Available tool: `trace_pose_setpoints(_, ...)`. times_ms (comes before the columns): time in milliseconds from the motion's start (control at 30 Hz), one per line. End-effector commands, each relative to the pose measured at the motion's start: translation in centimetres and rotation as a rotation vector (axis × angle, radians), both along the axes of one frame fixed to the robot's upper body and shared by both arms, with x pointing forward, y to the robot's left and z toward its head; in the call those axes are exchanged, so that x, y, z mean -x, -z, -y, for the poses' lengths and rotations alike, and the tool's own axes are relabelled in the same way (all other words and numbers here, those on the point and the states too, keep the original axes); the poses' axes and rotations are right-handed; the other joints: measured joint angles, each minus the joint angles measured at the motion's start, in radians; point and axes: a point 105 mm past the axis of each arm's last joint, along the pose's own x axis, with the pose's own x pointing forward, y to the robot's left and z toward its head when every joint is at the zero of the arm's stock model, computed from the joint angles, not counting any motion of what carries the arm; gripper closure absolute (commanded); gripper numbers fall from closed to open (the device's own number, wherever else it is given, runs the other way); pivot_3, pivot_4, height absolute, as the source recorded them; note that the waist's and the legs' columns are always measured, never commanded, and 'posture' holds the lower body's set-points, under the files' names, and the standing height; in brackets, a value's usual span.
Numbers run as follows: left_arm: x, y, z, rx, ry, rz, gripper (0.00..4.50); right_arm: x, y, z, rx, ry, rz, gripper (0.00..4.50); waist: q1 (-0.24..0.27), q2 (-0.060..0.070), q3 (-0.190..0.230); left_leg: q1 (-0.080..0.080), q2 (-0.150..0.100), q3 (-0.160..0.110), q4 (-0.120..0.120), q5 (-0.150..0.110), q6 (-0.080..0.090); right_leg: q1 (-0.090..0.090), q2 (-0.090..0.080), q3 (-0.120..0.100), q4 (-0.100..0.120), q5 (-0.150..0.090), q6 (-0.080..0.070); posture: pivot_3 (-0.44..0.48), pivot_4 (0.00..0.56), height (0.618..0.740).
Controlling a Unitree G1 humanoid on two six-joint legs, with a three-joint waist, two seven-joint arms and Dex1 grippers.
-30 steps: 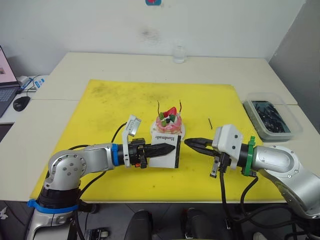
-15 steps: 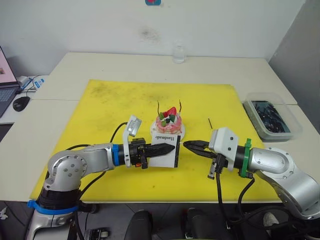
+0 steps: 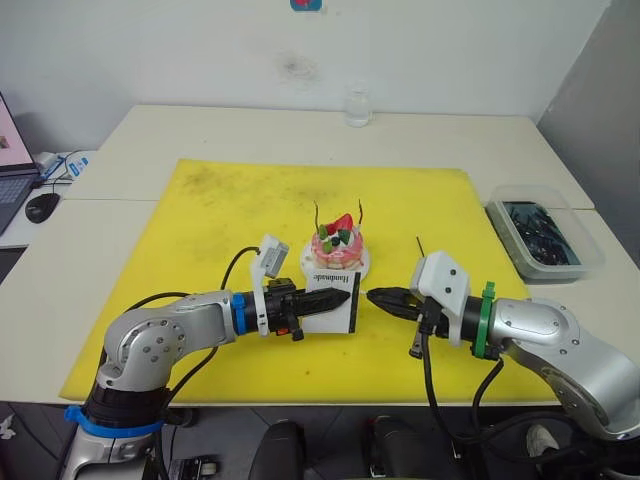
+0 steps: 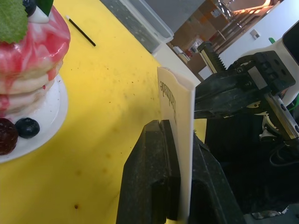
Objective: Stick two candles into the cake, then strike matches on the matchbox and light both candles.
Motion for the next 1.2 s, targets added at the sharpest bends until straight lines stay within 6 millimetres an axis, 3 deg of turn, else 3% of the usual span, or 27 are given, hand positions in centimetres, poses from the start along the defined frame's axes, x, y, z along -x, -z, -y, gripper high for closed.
trace_pose_setpoints(33, 0.52, -0.64, 0.48, 0.007, 0.029, 0.046, 4.5, 0.17, -1.65, -0.15, -0.024, -0.004, 0.061, 4.44, 0.0, 0.0, 0.0, 0.0, 0.0, 0.0, 0.0, 0.0, 0.0, 0.0, 0.0, 0.0, 0.0, 0.0, 0.0, 0.0, 0.15, 0.74)
trace_pose_setpoints(1200, 0.78, -0.41, 0.55, 0.002, 0.044, 0.037, 4.5, 0.53, -1.75, -0.69, -0.029, -0.018, 0.031, 4.44, 0.0, 0.0, 0.0, 0.0, 0.0, 0.0, 0.0, 0.0, 0.0, 0.0, 0.0, 0.0, 0.0, 0.0, 0.0, 0.0, 0.15, 0.74)
